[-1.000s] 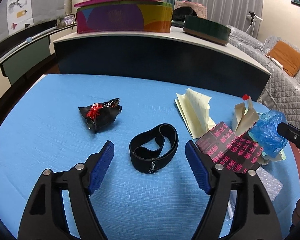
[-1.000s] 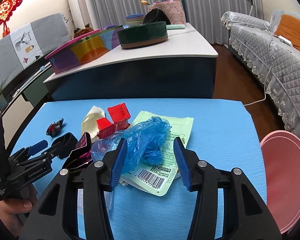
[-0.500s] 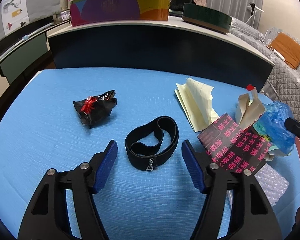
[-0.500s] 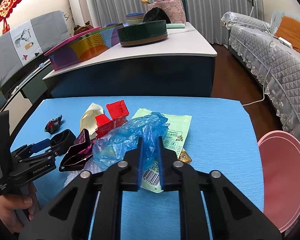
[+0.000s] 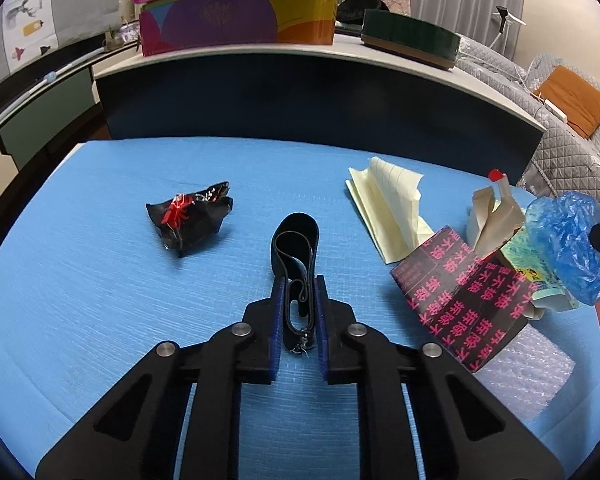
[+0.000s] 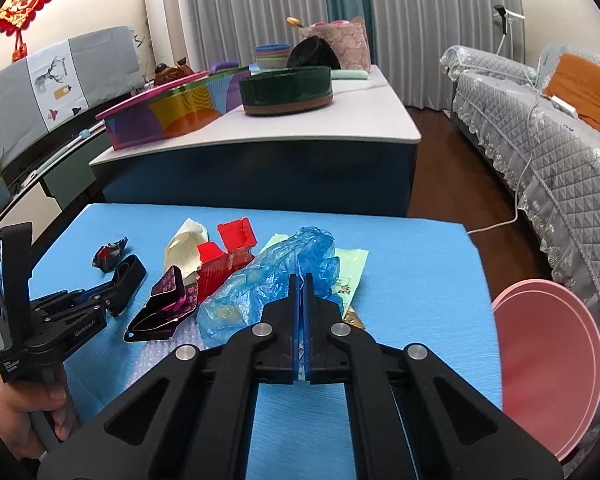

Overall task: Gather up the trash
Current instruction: 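Grasp the blue plastic bag with the right gripper while the left grasps the black elastic band, then carry the blue bag and black band over the pink bucket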

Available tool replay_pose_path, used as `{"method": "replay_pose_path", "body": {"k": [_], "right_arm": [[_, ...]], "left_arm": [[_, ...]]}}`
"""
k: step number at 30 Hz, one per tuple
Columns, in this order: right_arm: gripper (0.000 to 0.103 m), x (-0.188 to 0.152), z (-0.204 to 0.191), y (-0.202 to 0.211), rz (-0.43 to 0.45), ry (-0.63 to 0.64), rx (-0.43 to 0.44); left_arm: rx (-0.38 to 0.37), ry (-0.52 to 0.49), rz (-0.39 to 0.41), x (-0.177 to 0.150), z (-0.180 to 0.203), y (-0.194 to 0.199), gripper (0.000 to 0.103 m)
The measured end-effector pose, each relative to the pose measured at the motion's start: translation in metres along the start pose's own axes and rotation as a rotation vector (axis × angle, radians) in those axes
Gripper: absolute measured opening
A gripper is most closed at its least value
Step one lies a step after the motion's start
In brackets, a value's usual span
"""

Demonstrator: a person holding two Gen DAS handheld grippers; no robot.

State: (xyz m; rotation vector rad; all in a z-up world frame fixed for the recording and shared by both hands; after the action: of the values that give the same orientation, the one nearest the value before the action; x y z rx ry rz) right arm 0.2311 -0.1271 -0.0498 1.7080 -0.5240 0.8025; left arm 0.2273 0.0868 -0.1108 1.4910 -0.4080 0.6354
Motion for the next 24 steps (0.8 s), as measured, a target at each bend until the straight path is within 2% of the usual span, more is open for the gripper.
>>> {"method": "replay_pose_path", "body": {"k": [9,24], "right_arm": [[0.001,0.001,0.015,0.033,0.057,-0.008,-0.037],[0.001,-0.009,0.054,0.091,0.122,-0.025,-0.117]], "left_arm": [[-0.028,-0.034,0.102,0.008,0.019,0.032,0.014],[-0.098,-0.090,0.200,0.009,0.057,0.072,0.014]]}}
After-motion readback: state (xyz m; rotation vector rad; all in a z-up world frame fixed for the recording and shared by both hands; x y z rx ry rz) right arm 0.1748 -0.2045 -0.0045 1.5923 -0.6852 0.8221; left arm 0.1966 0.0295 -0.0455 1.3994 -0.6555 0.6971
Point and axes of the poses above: each gripper's, at about its wrist camera, not at the fingertips, and y roughly against the way its jaws point, z to its right, x to its top, the point moved 8 cm from there along -y, roughly the way its jaws point, and after that the axes turned 5 degrees about -z, right-handed, at the moved point
